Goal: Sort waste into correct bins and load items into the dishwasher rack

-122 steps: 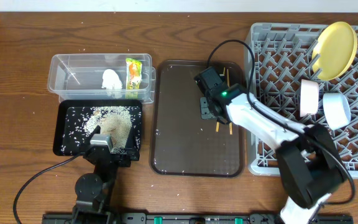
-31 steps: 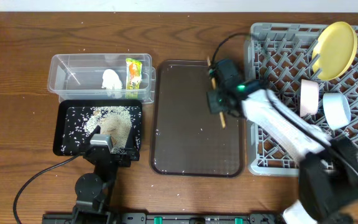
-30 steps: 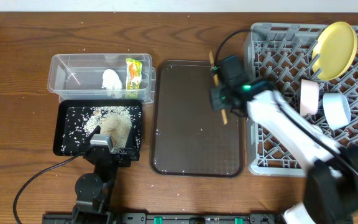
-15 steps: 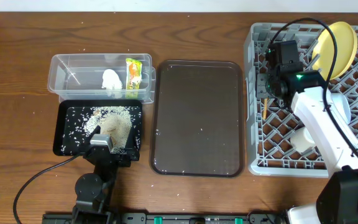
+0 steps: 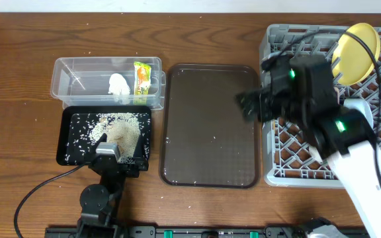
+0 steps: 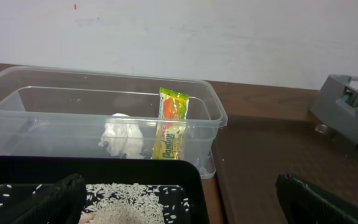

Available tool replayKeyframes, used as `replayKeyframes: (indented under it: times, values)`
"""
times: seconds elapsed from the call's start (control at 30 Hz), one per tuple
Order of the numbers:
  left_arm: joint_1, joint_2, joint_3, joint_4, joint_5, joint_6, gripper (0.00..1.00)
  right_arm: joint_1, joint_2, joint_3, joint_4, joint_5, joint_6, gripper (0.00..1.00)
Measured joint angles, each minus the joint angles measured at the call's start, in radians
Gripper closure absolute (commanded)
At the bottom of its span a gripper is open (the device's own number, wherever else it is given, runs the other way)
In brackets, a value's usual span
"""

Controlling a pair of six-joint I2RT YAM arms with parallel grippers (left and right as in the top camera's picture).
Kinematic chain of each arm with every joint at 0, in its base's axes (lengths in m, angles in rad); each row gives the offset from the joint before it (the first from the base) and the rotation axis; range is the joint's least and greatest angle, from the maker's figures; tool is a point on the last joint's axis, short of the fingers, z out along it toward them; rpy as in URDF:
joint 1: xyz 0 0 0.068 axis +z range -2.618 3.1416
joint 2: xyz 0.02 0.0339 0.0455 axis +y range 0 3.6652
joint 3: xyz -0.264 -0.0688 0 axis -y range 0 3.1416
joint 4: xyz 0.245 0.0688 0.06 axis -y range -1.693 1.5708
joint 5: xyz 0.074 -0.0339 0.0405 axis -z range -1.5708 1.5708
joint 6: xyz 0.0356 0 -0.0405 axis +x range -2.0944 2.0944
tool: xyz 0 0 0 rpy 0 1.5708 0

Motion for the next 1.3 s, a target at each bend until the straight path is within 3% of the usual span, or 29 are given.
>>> replayKeyframes:
  times: [0.2,0.5,0.63,0.73,0.9,1.3]
  values:
    - [0.000,0.000,0.000,0.000,0.000,0.000,0.00,0.119,-0.136,0.001,-0.016,-0.124,0.005,0.01]
    - [0.000,0.000,0.000,0.000,0.000,-0.003,0.00,0.143,-0.247,0.000,-0.262,-0.071,-0.072,0.01]
    - [0.000,0.000,0.000,0.000,0.000,-0.003,0.00,0.140,-0.320,-0.002,-0.256,0.001,-0.110,0.01]
    - [0.000,0.000,0.000,0.000,0.000,-0.004,0.00,0.106,-0.405,-0.043,-0.159,0.033,-0.170,0.01]
    - [0.000,0.000,0.000,0.000,0.000,-0.006,0.00,-0.049,-0.597,-0.240,0.020,0.023,-0.227,0.01]
    - [0.000,0.000,0.000,-0.001,0.000,-0.007,0.00,-0.306,-1.028,-0.834,0.204,-0.056,-0.251,0.01]
